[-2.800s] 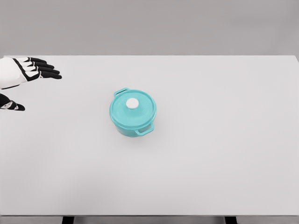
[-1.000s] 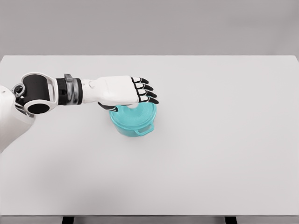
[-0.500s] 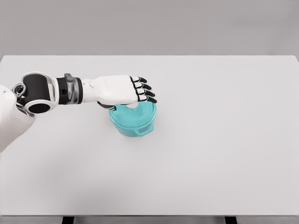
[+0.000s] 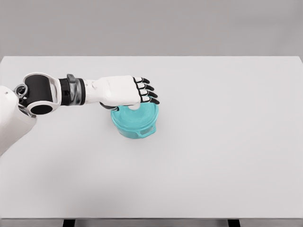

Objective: Open the lid of the pot with left arm

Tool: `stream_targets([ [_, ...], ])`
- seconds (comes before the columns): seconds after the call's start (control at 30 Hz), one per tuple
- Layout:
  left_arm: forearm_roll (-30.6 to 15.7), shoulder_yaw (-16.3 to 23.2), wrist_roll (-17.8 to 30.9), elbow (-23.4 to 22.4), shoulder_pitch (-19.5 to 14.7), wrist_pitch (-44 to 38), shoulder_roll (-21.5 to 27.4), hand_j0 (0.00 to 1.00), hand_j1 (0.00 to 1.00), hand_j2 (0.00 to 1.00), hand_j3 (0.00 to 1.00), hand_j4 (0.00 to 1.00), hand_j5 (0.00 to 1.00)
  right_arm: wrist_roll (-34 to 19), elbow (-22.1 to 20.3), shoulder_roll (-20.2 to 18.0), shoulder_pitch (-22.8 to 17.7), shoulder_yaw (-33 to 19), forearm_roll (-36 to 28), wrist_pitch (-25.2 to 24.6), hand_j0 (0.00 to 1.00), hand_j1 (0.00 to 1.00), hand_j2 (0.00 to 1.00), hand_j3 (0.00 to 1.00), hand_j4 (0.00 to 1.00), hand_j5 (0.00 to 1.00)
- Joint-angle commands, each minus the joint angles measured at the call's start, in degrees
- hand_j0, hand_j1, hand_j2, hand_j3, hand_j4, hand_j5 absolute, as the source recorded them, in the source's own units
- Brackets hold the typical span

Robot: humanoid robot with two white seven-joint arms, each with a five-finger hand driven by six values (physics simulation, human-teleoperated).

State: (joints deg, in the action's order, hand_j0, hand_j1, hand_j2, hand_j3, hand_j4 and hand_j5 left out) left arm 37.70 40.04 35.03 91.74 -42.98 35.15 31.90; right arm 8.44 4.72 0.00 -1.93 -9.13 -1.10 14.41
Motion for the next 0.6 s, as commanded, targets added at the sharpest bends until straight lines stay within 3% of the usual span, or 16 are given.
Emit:
stream_targets([
  [0.0, -0.2, 0.0, 0.0, -0.1, 0.0, -0.1, 0.0, 0.93, 0.93, 0.93, 0.93, 0.93, 0.93, 0.0, 0.0, 0.0, 0.0, 0.0, 0.0, 0.0, 1.0, 1.0, 1.0, 1.0, 1.0, 1.0],
  [0.57, 0.2, 0.2, 0.0, -0.2, 0.1, -0.1, -0.7, 0.92, 0.92, 0.92, 0.92, 0.92, 0.92, 0.0, 0.0, 0.0, 0.0, 0.0, 0.0, 0.0, 1.0, 1.0, 1.0, 1.0, 1.0, 1.0],
])
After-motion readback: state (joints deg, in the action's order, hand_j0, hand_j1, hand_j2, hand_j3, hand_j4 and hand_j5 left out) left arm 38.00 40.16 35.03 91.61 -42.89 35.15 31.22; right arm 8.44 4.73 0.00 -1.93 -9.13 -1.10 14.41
